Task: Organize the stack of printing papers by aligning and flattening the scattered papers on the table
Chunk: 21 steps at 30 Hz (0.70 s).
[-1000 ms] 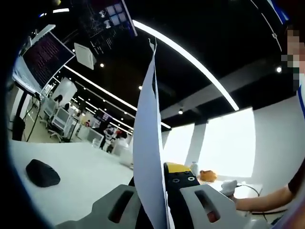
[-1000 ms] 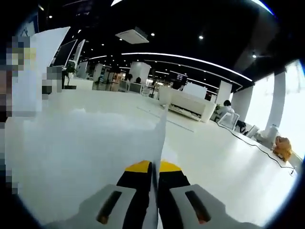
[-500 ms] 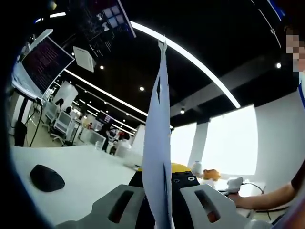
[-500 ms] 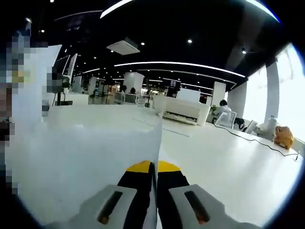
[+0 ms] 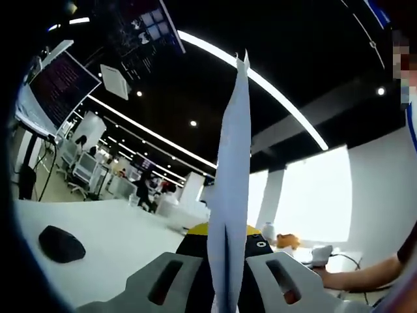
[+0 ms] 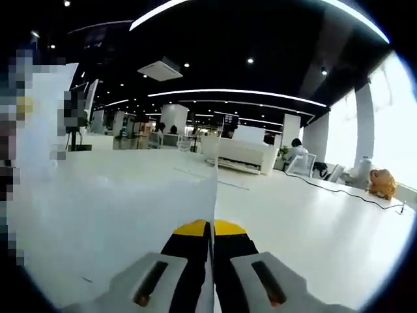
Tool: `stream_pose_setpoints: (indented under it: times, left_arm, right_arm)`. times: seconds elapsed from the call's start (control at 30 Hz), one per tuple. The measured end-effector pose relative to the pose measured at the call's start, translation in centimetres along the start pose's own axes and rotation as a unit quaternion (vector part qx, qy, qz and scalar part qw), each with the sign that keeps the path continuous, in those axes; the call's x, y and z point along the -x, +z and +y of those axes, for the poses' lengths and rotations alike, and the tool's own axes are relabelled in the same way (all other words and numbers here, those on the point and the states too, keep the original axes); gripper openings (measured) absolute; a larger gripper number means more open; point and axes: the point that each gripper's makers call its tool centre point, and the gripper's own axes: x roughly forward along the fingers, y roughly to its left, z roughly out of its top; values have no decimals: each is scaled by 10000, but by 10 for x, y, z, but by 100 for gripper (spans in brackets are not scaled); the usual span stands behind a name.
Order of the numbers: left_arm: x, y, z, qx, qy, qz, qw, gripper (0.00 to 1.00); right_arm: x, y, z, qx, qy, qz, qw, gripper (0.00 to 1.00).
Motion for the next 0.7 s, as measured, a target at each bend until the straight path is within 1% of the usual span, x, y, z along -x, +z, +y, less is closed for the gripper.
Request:
stream_pose_setpoints:
  times: [0.17, 0.37, 0.6, 0.7]
  left_arm:
    - [0, -1, 0, 21, -5, -2, 10000, 6]
    - [0, 2, 3, 61, 31, -54, 10000, 6]
    - [1, 4, 6, 195, 39, -101, 9998, 6]
    - [1, 3, 7, 206, 28, -100, 9997, 6]
  right_arm:
    - [1, 1, -1, -110, 6, -48, 9999, 0]
    - [1, 0, -1, -121, 13, -27, 9999, 0]
    - [0, 0, -1, -97, 15, -15, 10000, 0]
    - [0, 1, -2, -103, 18, -29, 9999, 0]
